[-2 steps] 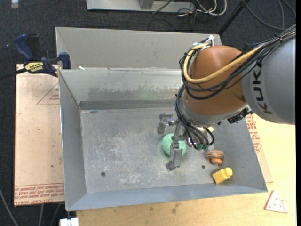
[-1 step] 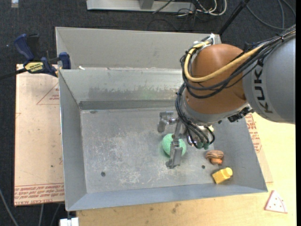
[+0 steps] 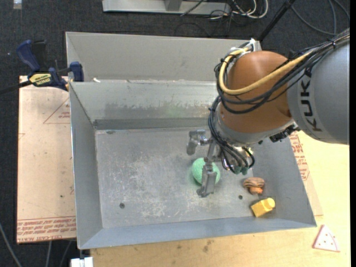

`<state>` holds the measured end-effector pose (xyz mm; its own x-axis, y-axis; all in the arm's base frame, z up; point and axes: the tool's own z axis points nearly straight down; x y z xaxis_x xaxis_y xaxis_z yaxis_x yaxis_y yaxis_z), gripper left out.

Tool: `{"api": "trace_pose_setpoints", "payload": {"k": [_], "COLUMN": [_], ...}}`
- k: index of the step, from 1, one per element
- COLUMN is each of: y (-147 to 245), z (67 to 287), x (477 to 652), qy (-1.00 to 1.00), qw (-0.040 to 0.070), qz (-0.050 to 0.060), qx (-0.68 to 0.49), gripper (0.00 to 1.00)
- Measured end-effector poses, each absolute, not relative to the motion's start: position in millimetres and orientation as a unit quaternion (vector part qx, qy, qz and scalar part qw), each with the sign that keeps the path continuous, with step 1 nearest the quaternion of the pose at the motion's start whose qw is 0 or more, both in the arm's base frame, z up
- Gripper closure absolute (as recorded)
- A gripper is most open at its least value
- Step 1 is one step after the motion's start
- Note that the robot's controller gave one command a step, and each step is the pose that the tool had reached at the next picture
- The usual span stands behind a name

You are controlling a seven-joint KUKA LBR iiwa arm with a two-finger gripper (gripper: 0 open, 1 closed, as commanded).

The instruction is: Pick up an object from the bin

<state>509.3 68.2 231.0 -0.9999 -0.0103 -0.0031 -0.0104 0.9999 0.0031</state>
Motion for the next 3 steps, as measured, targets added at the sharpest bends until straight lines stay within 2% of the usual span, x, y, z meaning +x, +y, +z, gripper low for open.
{"api": "trace_pose_setpoints", "payload": {"k": [1, 2, 3], "y": [62, 43, 40], "z": [263, 266, 201], "x": [499.8, 538.4, 521.5], "qy": [0.998, 0.999, 0.999], "qw": [-0.004, 0.007, 0.002], "qz": [0.000, 0.001, 0.000], "qx": [-0.068, -0.039, 0.053], "gripper": [0.00, 0.00, 0.00]}}
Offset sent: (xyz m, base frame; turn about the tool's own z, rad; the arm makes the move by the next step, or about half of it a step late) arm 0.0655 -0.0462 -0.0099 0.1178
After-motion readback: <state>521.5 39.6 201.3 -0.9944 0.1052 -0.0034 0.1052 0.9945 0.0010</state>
